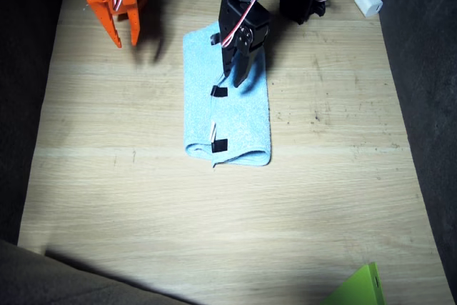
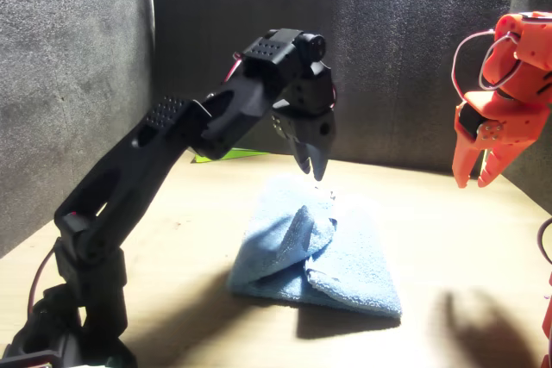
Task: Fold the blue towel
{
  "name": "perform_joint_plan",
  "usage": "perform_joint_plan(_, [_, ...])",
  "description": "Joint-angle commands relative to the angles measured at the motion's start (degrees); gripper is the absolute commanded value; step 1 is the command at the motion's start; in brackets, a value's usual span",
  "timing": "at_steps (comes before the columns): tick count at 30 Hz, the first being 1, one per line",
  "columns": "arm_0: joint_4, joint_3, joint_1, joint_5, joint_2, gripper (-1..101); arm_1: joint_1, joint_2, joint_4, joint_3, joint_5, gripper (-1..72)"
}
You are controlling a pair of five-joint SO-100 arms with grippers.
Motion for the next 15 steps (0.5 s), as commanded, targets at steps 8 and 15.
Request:
perform_joint_plan(8, [-0.97,19.51,2.81,-19.69,9.58,0,-5.1,0.18,-3.69,1.23,1.05,0.0])
perform_joint_plan(15, [-19.69,45.35,-2.29,-20.3,24.08,0,-5.27,0.97,-4.04,3.25,1.14,0.0])
